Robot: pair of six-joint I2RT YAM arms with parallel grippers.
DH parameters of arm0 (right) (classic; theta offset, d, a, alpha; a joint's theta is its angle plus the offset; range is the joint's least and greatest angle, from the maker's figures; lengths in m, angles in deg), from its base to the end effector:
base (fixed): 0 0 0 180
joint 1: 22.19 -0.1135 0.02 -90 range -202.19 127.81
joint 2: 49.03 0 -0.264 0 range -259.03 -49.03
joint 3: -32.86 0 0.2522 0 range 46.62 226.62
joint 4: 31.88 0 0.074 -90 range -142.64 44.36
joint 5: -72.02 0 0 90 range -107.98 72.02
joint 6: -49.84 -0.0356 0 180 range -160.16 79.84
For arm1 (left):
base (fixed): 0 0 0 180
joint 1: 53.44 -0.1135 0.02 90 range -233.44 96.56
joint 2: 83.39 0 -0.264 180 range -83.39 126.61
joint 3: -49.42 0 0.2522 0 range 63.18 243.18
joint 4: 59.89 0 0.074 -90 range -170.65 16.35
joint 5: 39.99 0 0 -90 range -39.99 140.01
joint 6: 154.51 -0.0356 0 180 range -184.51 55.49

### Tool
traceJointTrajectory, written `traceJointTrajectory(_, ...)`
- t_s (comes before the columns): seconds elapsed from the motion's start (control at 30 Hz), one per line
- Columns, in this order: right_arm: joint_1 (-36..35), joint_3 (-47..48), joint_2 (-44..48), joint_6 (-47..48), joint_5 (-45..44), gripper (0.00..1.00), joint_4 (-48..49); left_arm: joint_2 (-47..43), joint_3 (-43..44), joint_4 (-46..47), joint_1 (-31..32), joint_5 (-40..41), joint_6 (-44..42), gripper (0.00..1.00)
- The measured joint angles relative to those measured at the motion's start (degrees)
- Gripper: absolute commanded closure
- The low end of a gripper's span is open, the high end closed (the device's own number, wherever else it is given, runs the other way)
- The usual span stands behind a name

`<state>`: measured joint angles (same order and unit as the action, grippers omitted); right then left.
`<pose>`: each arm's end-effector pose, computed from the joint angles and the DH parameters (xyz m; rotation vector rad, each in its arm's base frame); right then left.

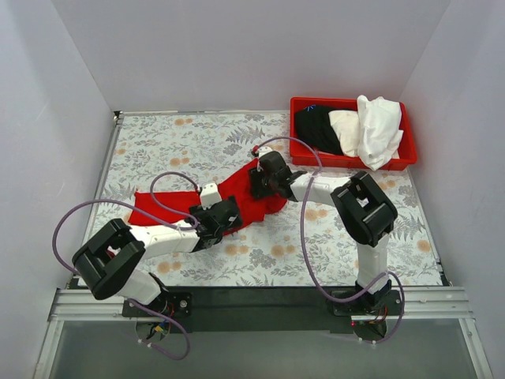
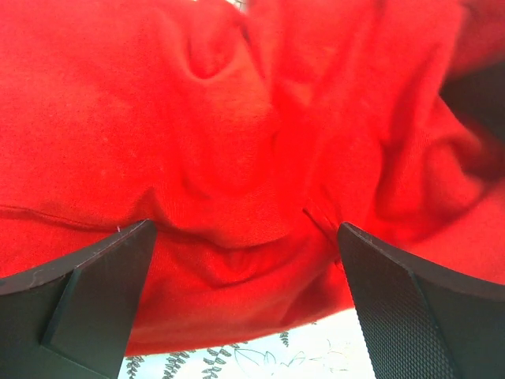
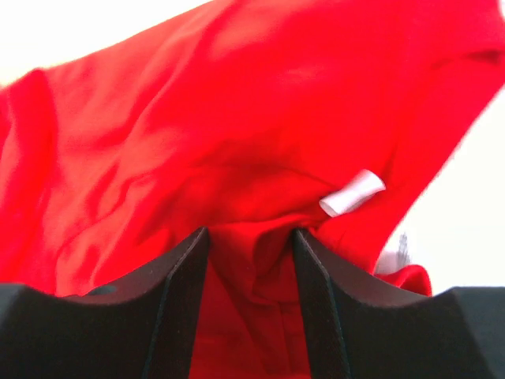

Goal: Fold and stack the t-shirts
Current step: Fold the tshirt

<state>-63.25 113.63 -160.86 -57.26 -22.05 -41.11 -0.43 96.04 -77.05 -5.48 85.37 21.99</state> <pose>0.3166 0.2725 0.1576 -0.4428 2.2701 0.4488 0.1841 -0.1734 0.1432 -0.9911 2.0995 -0.4172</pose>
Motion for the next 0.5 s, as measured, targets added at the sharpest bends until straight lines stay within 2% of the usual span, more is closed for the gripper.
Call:
traceJointTrajectory(0.37, 7.1, 23.2, -15.1, 5.1, 8.4, 0.57, -5.5, -2.1, -0.9, 0.5, -0.3, -2.2, 3.2, 0.06)
traceJointTrajectory(0.5, 8.8, 30.5, -19.0, 7.2, 11.0, 0.57, -8.7, -1.4, 1.5, -0.1, -0.2, -3.5, 2.2, 0.06)
